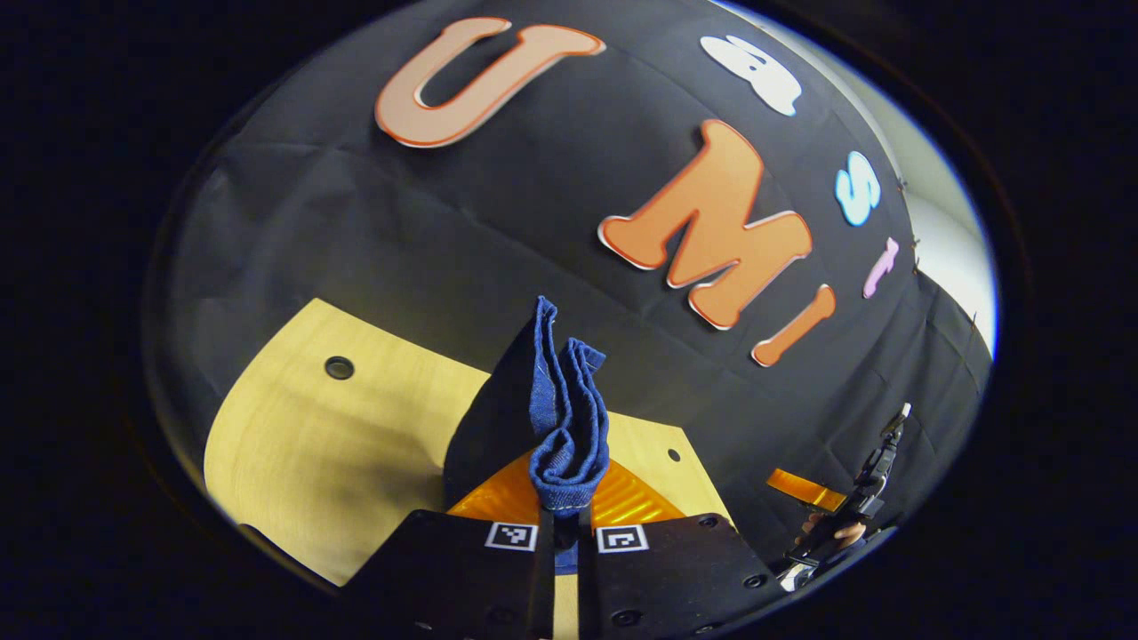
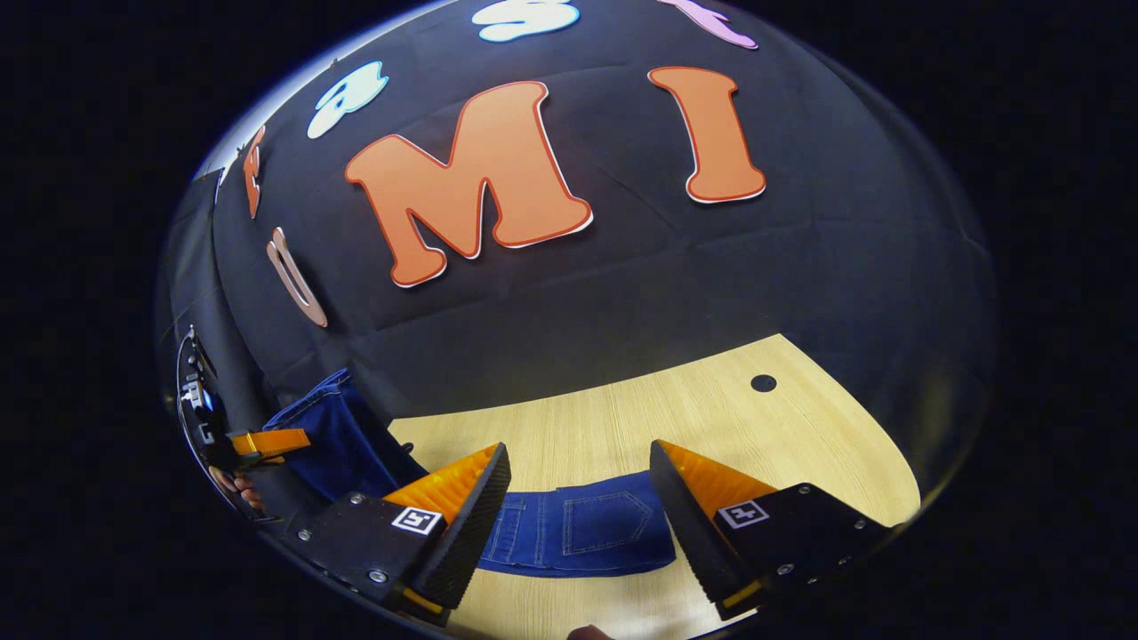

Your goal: Grasp the waist and the cuffs of the jeans and fold them to make the two legs overlap; first hold the waist and fold one-third of the jeans toward the cuffs, then hold the cuffs and fold the remaining one-third in the same direction to finish folding.

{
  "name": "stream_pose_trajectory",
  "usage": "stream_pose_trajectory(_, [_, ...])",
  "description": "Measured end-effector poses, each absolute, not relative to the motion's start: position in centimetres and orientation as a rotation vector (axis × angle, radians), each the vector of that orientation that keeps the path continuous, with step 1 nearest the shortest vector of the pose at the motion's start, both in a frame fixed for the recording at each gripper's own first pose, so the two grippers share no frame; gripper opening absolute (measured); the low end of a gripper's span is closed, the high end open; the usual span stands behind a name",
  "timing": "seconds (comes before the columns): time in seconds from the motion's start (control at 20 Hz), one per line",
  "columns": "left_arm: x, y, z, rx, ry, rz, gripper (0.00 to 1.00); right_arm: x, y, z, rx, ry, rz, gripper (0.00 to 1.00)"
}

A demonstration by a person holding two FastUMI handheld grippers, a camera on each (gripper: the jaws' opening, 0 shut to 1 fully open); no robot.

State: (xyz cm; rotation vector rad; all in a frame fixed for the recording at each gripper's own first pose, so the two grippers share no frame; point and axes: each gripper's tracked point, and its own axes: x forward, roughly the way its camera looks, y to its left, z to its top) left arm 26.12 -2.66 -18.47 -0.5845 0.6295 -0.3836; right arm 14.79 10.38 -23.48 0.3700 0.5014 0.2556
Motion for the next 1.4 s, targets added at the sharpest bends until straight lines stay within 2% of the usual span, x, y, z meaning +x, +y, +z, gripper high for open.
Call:
stream_pose_trajectory(0.5, [26.8,-16.2,-18.4,-0.456,0.71,-0.524,0.1,15.3,6.7,-25.5,0.399,0.518,0.259,0.97])
stream_pose_trajectory(1.25, [24.3,-30.8,-26.1,-0.21,0.925,-0.578,0.11,16.4,0.8,-28.0,0.453,0.527,0.225,0.97])
stream_pose_trajectory(1.3, [24.2,-31.3,-26.4,-0.188,0.925,-0.588,0.21,16.3,0.6,-28.1,0.449,0.525,0.227,0.97])
stream_pose_trajectory(1.35, [23.8,-31.7,-26.4,-0.171,0.926,-0.6,0.24,16.4,0.5,-28.1,0.444,0.523,0.228,0.97])
stream_pose_trajectory(1.4, [23.3,-32.2,-26.2,-0.17,0.926,-0.614,0.4,16.4,0.6,-28.0,0.439,0.521,0.234,0.97])
